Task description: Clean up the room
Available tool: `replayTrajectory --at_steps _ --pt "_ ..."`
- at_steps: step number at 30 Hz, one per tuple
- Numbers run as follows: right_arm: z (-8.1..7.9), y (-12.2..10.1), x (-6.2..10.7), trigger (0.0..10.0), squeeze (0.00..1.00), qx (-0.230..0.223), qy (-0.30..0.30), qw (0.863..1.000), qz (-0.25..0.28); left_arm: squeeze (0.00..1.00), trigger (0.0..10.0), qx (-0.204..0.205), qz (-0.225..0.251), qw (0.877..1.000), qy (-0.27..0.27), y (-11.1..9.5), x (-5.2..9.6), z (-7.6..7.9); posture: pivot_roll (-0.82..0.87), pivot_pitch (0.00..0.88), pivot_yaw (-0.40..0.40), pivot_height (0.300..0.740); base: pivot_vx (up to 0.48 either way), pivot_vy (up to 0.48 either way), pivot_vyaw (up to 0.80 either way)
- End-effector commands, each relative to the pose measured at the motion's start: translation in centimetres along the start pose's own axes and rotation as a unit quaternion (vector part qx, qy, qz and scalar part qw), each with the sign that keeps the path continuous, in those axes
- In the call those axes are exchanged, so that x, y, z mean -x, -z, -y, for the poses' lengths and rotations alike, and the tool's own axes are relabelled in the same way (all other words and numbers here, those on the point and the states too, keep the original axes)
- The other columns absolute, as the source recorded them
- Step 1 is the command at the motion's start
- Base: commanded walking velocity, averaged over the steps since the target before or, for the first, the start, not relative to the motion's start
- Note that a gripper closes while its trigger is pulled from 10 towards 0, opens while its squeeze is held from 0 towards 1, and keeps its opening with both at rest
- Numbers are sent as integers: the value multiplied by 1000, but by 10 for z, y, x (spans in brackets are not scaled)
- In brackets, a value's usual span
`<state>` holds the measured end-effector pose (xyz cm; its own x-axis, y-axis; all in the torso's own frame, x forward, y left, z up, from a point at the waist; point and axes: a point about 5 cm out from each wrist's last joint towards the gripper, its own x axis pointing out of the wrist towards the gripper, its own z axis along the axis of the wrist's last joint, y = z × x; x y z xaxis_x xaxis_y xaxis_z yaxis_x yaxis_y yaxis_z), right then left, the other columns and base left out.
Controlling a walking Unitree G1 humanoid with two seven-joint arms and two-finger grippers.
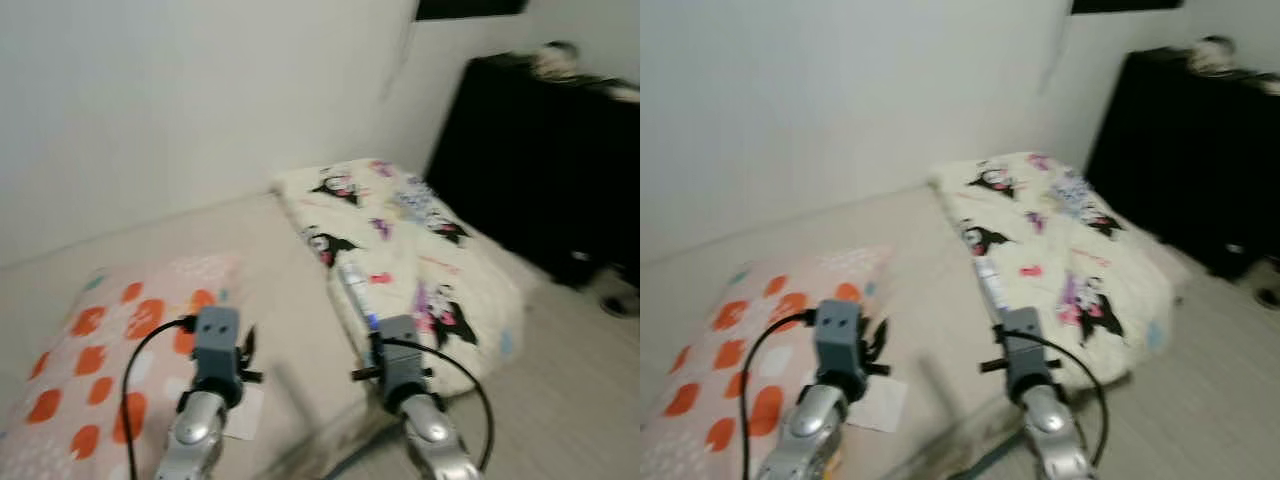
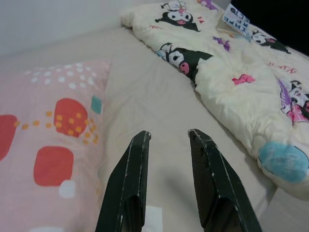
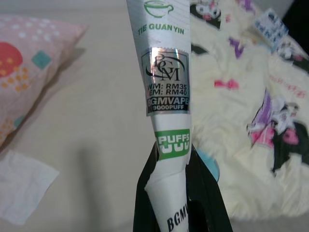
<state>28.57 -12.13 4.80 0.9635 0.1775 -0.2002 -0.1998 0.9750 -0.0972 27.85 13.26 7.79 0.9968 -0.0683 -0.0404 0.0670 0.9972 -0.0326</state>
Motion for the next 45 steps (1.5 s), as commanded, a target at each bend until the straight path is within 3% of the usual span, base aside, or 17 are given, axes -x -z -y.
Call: replayTrajectory --at_steps 1,45 --pt "6 4 2 10000 0 0 8 1000 -5 0 10000 -2 -3 1000 5 2 0 3 -22 63 -31 739 0 0 -800" --pt "4 7 2 10000 0 -1 6 1000 -15 0 10000 -8 -2 1000 10 2 -1 2 -17 56 -26 739 0 0 -800"
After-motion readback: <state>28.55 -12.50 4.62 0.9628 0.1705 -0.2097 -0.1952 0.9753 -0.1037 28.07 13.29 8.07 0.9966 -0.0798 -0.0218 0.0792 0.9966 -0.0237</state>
